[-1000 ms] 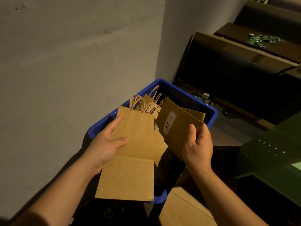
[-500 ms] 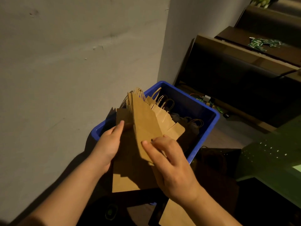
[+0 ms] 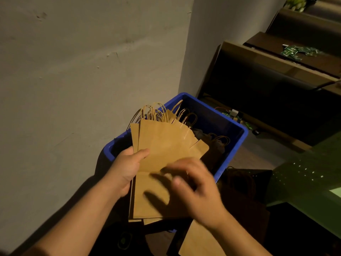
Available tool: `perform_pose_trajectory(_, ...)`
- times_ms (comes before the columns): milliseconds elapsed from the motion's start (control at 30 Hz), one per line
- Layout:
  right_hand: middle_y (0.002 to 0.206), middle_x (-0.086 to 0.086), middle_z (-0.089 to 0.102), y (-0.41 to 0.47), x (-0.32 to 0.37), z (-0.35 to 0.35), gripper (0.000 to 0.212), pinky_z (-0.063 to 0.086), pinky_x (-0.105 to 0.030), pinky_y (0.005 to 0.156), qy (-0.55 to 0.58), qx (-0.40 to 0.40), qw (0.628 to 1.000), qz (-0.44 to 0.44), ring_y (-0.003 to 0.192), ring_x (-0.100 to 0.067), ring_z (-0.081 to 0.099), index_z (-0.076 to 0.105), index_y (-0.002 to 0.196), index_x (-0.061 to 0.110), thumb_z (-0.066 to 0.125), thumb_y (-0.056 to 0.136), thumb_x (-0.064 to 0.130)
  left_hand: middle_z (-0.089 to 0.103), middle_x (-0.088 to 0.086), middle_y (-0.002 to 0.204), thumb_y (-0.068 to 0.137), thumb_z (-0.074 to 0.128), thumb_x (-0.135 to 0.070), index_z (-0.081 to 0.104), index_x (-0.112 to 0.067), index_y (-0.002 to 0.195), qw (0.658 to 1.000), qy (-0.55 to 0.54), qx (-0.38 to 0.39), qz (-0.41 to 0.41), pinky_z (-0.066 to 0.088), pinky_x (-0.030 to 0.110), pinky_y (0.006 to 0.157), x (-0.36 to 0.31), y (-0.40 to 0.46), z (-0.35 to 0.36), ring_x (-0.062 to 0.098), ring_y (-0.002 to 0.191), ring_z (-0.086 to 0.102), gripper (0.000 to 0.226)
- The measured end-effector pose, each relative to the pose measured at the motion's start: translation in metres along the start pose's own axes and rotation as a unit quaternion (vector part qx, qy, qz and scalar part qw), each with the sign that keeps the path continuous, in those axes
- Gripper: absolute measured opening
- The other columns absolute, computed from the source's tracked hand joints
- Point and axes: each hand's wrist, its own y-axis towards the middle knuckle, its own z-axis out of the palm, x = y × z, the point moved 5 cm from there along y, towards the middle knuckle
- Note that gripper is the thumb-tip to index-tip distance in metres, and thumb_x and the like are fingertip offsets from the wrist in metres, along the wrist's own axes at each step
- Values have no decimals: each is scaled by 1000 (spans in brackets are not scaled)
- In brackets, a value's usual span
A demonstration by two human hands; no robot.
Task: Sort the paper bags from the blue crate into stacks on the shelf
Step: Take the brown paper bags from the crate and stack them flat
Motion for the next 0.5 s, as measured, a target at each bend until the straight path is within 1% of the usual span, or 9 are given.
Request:
perform_pose_trajectory(67,119,14,57,10,-17,-15,49,55,-27,84,-17,-113,982,148,108,-5,58,58,135,33,63,93,56,80,1,93,101,60,-24,70,-22,113,1000,7,5,-4,54,38,73,1,-1,1,22,90,75,15)
perform_pose_trajectory(133,128,9,54,16,-34,-14,70,53,-15,67,-4,-76,955,286,99,-3,60,40,153,29,65,92,53,80,3,94,101,60,-24,70,-21,112,1000,11,17,-3,55,39,75,-1,-3,3,23,89,75,15)
perform_pose_trajectory(167,133,6,54,17,-44,-10,76,52,-14,67,33,-56,943,327,97,-5,61,34,157,28,65,93,52,80,5,96,101,60,-24,70,-21,113,1000,15,24,0,56,41,77,-2,-4,4,24,91,75,16)
perform_pose_trajectory(200,138,4,53,18,-47,-7,79,54,-17,74,80,-46,932,350,101,-7,62,31,159,28,66,93,53,79,6,98,101,59,-24,69,-21,113,999,20,34,4,56,42,80,-2,-6,6,26,93,75,16)
perform_pose_trajectory(267,147,4,53,19,-48,0,83,56,-36,97,143,-35,919,366,119,-17,62,32,158,32,69,89,58,79,3,99,101,58,-25,67,-24,118,998,35,59,17,57,44,85,-2,-9,11,26,99,74,19)
perform_pose_trajectory(300,145,5,58,19,-52,2,81,56,-44,101,151,-34,920,360,121,-20,64,36,156,34,71,87,59,79,-1,101,101,58,-26,64,-27,124,996,40,71,28,57,44,87,-2,-10,15,23,102,74,24)
perform_pose_trajectory(400,136,10,65,22,-52,8,75,54,-50,105,162,-46,931,323,122,-19,66,42,151,37,71,85,57,71,-12,119,103,54,-34,37,-47,150,995,4,75,65,59,35,82,-5,-12,17,11,107,71,51)
perform_pose_trajectory(433,141,10,62,23,-50,8,80,52,-51,107,158,-40,934,317,127,-21,63,38,153,39,70,83,62,67,-13,125,104,51,-39,25,-55,154,995,-17,68,69,59,32,79,-6,-11,16,9,108,70,58)
perform_pose_trajectory(500,158,14,44,26,-46,12,95,44,-50,116,146,-7,942,303,142,-21,49,24,159,42,67,78,69,63,-12,130,104,47,-46,14,-57,157,996,-46,53,59,57,33,79,-6,-10,13,9,108,68,63)
